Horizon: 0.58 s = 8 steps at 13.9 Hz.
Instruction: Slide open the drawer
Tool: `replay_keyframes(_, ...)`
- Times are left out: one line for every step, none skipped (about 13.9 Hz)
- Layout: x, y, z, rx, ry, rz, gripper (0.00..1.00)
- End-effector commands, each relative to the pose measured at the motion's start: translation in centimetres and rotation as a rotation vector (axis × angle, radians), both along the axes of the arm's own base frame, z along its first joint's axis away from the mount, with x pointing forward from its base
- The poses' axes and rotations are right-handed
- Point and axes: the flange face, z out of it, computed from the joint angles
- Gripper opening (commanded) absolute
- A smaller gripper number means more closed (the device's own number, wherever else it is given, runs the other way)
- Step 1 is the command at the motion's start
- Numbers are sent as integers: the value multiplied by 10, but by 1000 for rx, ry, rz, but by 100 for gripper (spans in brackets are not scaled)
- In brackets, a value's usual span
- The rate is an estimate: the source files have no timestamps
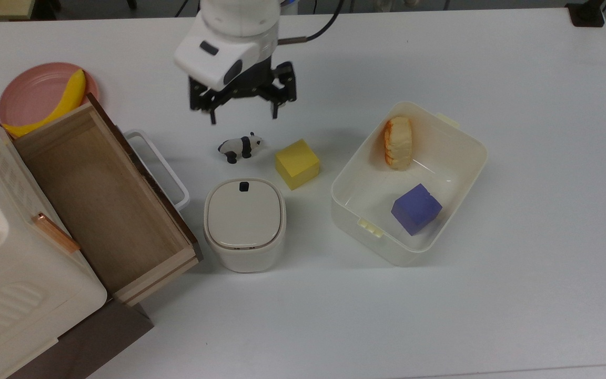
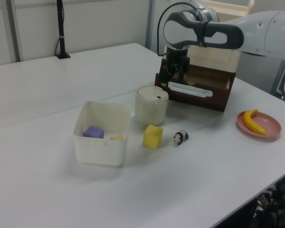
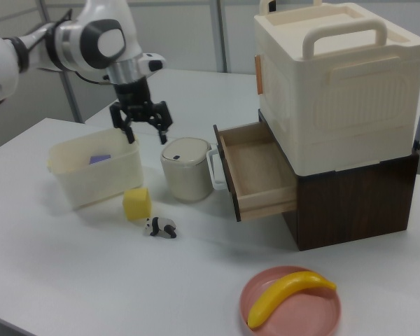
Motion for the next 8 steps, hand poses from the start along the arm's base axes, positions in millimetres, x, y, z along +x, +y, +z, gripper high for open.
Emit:
replay_keyframes(-36,13,16,56,68,-167,100)
replay_keyframes(-40,12,19,56,58,-234,100)
replay_keyframes(-41,2,22,57,47,-310,100)
replay_keyframes(-42,-3,23,57,44,-344,100)
replay_keyframes(-42,-4,23,55,44,-343,100)
replay_keyframes(-41,-5,23,54,45,-336,100)
replay_keyframes(-41,-7,23,56,47,-314,100)
replay_keyframes(-42,-11,23,61,47,-308,100)
